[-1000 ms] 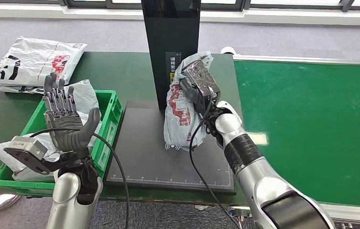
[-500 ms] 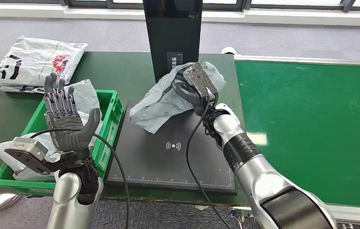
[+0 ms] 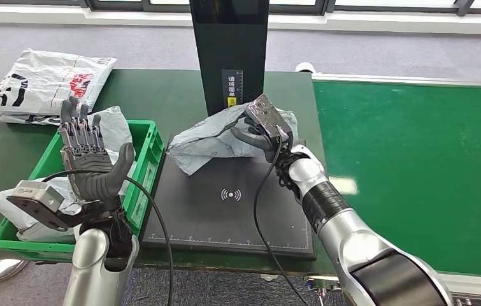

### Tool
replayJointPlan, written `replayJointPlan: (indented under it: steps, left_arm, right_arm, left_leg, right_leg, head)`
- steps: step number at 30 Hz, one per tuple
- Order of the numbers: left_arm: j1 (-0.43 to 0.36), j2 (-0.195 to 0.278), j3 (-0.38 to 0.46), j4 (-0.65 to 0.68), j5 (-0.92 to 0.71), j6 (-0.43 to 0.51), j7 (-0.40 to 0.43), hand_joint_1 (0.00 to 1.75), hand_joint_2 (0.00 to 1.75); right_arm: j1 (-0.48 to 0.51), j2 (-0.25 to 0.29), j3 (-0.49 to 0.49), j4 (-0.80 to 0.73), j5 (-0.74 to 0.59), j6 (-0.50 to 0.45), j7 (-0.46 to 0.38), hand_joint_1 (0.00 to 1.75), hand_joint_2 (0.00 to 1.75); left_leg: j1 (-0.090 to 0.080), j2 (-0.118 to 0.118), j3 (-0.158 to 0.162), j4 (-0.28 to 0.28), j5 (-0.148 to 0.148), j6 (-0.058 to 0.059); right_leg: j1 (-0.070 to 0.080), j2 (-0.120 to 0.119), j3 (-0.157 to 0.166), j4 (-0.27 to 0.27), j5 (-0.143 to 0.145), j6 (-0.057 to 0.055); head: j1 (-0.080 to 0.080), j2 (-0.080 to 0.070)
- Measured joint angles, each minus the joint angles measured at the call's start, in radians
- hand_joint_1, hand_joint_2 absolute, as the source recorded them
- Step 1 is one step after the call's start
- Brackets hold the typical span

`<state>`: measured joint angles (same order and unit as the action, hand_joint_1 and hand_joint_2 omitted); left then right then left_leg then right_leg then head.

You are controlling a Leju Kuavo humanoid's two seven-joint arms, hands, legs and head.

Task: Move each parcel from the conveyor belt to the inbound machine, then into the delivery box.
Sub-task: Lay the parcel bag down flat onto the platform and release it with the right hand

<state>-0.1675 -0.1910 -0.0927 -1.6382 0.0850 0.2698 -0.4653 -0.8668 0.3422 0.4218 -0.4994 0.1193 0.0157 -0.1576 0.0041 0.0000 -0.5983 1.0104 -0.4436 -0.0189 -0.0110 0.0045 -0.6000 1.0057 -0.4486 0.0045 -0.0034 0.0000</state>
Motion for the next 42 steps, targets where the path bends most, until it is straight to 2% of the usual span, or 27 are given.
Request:
replayJointPlan:
  steps: [8,11,14,17,20,26,34,36,39,42]
  left_arm:
    - [0.022,0.001,0.000,-0.008,-0.007,0.018,-0.001,0.00,1.75]
    - [0.054,0.005,0.000,-0.025,-0.017,0.022,-0.010,0.00,1.75]
    - [0.084,0.009,0.004,-0.045,-0.020,0.022,-0.021,0.00,1.75]
    - [0.098,0.011,0.006,-0.056,-0.020,0.020,-0.023,0.00,1.75]
    - [0.105,0.012,0.006,-0.062,-0.023,0.020,-0.023,0.00,1.75]
    - [0.138,0.013,0.027,-0.087,-0.035,0.014,-0.023,0.00,1.75]
    - [0.170,0.013,0.043,-0.124,-0.045,0.005,-0.019,0.00,1.75]
    - [0.189,0.013,0.045,-0.133,-0.083,-0.004,-0.001,0.00,1.75]
    - [0.214,0.016,0.042,-0.137,-0.240,0.000,0.043,0.00,1.75]
    - [0.220,0.017,0.031,-0.134,-0.359,0.014,0.070,0.00,1.75]
  right_arm:
    - [0.086,-0.035,-0.040,-0.107,-0.023,0.028,-0.067,0.00,1.75]
    - [0.181,-0.065,-0.067,-0.258,-0.050,0.024,-0.089,0.00,1.75]
    - [0.286,-0.100,-0.094,-0.457,-0.068,0.021,-0.080,0.00,1.75]
    - [0.352,-0.120,-0.107,-0.584,-0.072,0.018,-0.075,0.00,1.75]
    - [0.425,-0.134,-0.134,-0.722,-0.076,-0.015,-0.109,0.00,1.75]
    - [0.682,-0.157,-0.232,-1.106,-0.075,-0.084,-0.184,0.00,1.75]
    - [0.853,-0.163,-0.271,-1.315,-0.084,-0.093,-0.212,0.00,1.75]
    - [0.910,-0.163,-0.280,-1.353,-0.102,-0.099,-0.237,0.00,1.75]
    - [1.002,-0.160,-0.304,-1.416,-0.127,-0.104,-0.274,0.00,1.75]
    - [1.050,-0.154,-0.338,-1.466,-0.138,-0.094,-0.280,0.00,1.75]
  left_leg:
    - [0.000,0.000,0.000,0.000,0.000,0.000]
    - [0.000,-0.002,-0.001,0.000,0.000,0.000]
    - [0.000,-0.002,-0.002,0.000,-0.001,0.001]
    - [0.000,-0.002,-0.002,0.000,-0.002,0.001]
    - [0.000,-0.003,-0.002,0.000,-0.002,0.001]
    - [0.000,-0.005,-0.002,0.000,-0.004,0.000]
    - [0.000,-0.003,-0.001,0.000,-0.006,0.000]
    - [0.000,-0.004,-0.001,0.000,-0.006,0.000]
    - [0.000,-0.004,-0.001,0.000,-0.007,0.000]
    - [0.000,-0.003,-0.001,0.000,-0.008,0.001]
  right_leg:
    - [0.000,0.000,0.000,0.000,0.000,0.000]
    - [0.000,-0.001,0.000,-0.001,-0.001,0.000]
    - [0.000,-0.002,0.000,-0.001,-0.001,0.000]
    - [0.000,-0.001,-0.001,-0.001,-0.001,0.000]
    - [0.000,-0.003,0.000,-0.001,-0.001,0.000]
    - [0.000,-0.004,0.001,-0.001,-0.004,0.000]
    - [0.000,-0.003,0.001,-0.001,-0.005,0.000]
    - [0.000,-0.004,0.002,-0.001,-0.006,0.000]
    - [0.000,-0.004,0.001,-0.001,-0.006,0.000]
    - [-0.001,-0.003,0.001,-0.001,-0.007,0.000]
  head:
    - [0.000,0.000]
    - [0.000,0.000]
    - [0.000,0.000]
    - [0.000,0.000]
    - [0.000,0.000]
    - [0.000,0.000]
    - [0.000,0.000]
    - [0.000,0.000]
    - [0.000,0.000]
    - [0.000,0.000]
